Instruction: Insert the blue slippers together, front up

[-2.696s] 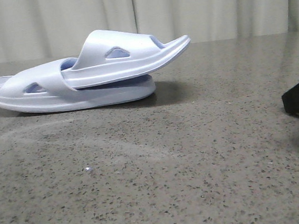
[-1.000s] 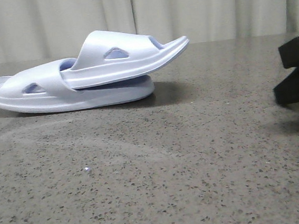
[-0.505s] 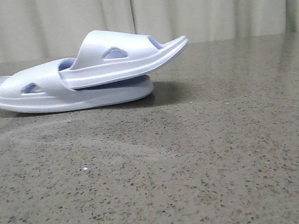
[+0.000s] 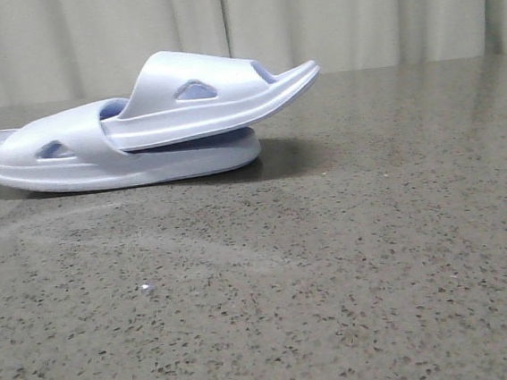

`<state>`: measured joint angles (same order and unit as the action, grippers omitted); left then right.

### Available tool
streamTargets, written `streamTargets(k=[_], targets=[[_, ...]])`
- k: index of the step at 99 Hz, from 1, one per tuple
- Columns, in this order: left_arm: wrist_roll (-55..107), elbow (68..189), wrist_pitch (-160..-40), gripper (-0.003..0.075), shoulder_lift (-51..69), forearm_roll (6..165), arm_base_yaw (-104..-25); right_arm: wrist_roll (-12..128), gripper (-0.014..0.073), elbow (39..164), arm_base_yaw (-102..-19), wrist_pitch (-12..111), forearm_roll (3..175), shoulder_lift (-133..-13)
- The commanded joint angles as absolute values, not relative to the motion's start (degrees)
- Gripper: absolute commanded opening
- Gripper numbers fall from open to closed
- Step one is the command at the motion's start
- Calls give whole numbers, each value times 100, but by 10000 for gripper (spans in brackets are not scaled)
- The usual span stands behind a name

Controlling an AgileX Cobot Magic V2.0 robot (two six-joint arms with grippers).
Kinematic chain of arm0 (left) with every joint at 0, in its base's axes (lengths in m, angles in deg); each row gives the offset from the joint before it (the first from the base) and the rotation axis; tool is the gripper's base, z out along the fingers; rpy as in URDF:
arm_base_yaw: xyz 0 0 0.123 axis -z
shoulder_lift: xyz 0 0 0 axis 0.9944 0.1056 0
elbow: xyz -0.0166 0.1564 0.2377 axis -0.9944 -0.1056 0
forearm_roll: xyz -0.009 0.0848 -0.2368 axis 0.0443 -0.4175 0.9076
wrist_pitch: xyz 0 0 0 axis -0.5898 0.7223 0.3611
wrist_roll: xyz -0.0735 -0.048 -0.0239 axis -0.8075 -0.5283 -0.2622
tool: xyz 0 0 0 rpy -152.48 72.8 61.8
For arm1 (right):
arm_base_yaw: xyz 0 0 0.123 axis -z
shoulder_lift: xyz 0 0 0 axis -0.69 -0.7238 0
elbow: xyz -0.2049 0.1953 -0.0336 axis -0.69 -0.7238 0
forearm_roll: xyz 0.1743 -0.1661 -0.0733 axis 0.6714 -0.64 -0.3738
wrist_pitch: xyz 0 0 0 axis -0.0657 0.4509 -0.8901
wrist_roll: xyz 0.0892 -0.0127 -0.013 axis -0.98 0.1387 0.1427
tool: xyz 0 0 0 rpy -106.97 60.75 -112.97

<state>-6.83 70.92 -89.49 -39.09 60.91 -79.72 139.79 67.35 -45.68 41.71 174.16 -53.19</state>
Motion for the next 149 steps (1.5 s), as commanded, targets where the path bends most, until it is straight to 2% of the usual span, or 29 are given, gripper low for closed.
streamTargets(k=[1, 11, 27, 37, 57, 83, 103, 149], targets=[[-737, 7046, -8563, 15, -3864, 6152, -7989, 13103, -78, 6917, -4533, 4384, 16198, -5253], [-737, 7046, -8563, 15, -3864, 6152, -7989, 10044, -78, 6895, -4533, 3964, 13935, -5253], [-737, 7046, -8563, 15, -3864, 6152, -7989, 5633, -78, 6881, -4522, 4047, 9013, -5015], [-737, 7046, -8563, 15, -3864, 6152, -7989, 4153, -78, 6558, -4425, 3972, 7460, -4504], [-737, 7046, -8563, 15, -3864, 6152, -7989, 4153, -78, 5142, -4355, 3207, 7447, -3417], [-737, 7046, -8563, 15, -3864, 6152, -7989, 3993, -78, 3972, -3982, 3181, 7447, -2427], [-737, 7046, -8563, 15, -3864, 6152, -7989, 3911, -78, 3969, -3584, 4220, 7326, -1923], [-737, 7046, -8563, 15, -3864, 6152, -7989, 3911, -78, 3969, -3573, 4235, 7368, -1853]])
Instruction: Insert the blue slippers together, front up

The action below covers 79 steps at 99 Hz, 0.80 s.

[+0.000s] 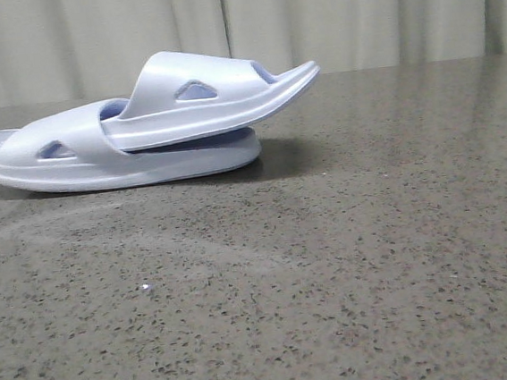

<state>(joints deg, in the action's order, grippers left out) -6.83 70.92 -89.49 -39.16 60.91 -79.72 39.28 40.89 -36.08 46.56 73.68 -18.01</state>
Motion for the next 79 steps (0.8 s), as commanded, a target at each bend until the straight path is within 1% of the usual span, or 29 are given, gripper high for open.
streamTargets(k=[1, 60, 73, 79], targets=[[-737, 7046, -8563, 15, -3864, 6152, -7989, 3911, -78, 3969, -3573, 4235, 7368, -1853], [-737, 7046, -8563, 15, -3878, 6152, -7999, 3911, -78, 3969, -3573, 4235, 7368, -1853], [-737, 7046, -8533, 15, -3953, 6037, -8178, 3911, -78, 3969, -3573, 4235, 7368, -1853], [-775, 7046, -8503, 15, -4050, 6228, -8307, 3911, -78, 3969, -3573, 4235, 7368, -1853]])
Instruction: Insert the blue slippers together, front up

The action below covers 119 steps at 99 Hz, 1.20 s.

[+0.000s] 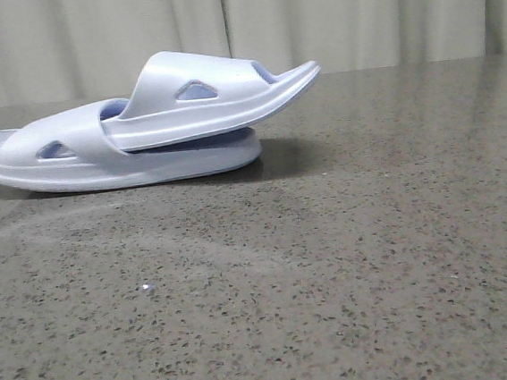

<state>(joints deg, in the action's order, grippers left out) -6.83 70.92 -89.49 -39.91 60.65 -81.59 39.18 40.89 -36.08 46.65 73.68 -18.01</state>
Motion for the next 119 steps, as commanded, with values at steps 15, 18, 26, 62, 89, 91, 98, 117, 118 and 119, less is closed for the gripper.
streamTargets(k=[15, 18, 26, 62, 89, 91, 98, 117, 118, 119], targets=[[-775, 7046, -8420, 15, -4384, 6409, -8354, 3911, -78, 3969, -3573, 4235, 7368, -1853], [-775, 7046, -8420, 15, -4432, 6405, -8354, 3911, -78, 3969, -3573, 4235, 7368, -1853], [-775, 7046, -8420, 15, -4438, 6441, -8354, 3911, -78, 3969, -3573, 4235, 7368, -1853], [-775, 7046, -8632, 15, -4671, 6602, -8354, 3911, -78, 3969, -3573, 4235, 7368, -1853], [-775, 7046, -8893, 15, -5032, 6700, -8354, 3911, -78, 3969, -3573, 4235, 7368, -1853], [-775, 7046, -8893, 15, -5067, 6700, -8354, 3911, -78, 3969, -3573, 4235, 7368, -1853], [-775, 7046, -8893, 15, -5069, 6700, -8354, 3911, -78, 3969, -3573, 4235, 7368, -1853], [-775, 7046, -8906, 15, -5069, 6700, -8354, 3911, -78, 3969, -3573, 4235, 7368, -1853], [-775, 7046, -8906, 15, -5069, 6700, -8354, 3911, -78, 3969, -3573, 4235, 7368, -1853], [-775, 7046, -8906, 15, -5069, 6700, -8354, 3911, -78, 3969, -3573, 4235, 7368, -1853]])
